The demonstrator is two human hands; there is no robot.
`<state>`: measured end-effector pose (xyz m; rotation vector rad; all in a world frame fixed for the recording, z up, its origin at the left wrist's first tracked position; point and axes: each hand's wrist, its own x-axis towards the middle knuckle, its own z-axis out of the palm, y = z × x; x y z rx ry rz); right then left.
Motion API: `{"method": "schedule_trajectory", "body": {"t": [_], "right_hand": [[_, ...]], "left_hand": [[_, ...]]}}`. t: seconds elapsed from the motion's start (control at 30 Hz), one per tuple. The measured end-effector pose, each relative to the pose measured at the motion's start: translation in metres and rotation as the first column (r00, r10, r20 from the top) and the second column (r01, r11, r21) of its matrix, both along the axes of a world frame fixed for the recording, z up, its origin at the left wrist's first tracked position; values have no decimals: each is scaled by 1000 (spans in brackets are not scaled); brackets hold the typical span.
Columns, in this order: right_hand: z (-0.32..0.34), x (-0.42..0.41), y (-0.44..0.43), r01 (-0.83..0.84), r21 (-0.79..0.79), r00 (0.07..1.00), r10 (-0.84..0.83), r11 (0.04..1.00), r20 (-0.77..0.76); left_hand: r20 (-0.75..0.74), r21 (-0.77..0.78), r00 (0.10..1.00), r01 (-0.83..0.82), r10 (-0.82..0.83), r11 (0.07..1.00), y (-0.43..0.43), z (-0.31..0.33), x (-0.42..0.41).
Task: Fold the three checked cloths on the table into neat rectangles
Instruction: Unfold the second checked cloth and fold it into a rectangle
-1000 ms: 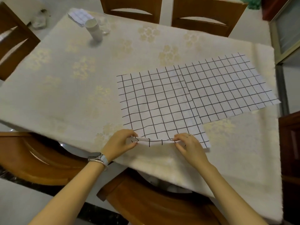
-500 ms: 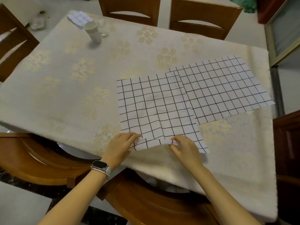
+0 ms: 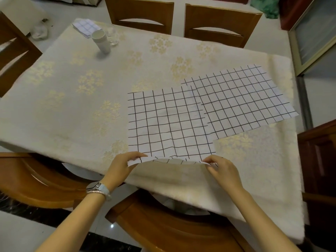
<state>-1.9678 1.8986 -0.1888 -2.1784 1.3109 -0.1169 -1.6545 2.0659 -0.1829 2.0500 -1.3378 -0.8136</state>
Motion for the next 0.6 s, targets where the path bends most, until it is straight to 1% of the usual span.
{"method": "schedule_trajectory", "body": {"t": [0.2, 0.33, 0.4, 0.5, 0.6], "right_hand": [[12, -22, -8, 42, 95, 994, -51, 995, 93], [20, -33, -9, 90, 138, 985, -108, 986, 132], [24, -37, -10, 110, 185, 970, -146, 977, 195], [31, -37, -14, 132, 253, 935, -205, 958, 290], [35, -35, -19, 131, 328, 895, -254, 935, 367]], "left_hand": [[-186, 82, 982, -18, 34, 996, 5, 18, -1], [-188, 142, 977, -71, 97, 987, 12, 16, -5], [-210, 154, 964, -130, 161, 980, 18, 14, -3], [-295, 158, 940, -131, 174, 979, 25, 15, 2], [-351, 116, 918, -152, 183, 982, 21, 23, -2]]}}
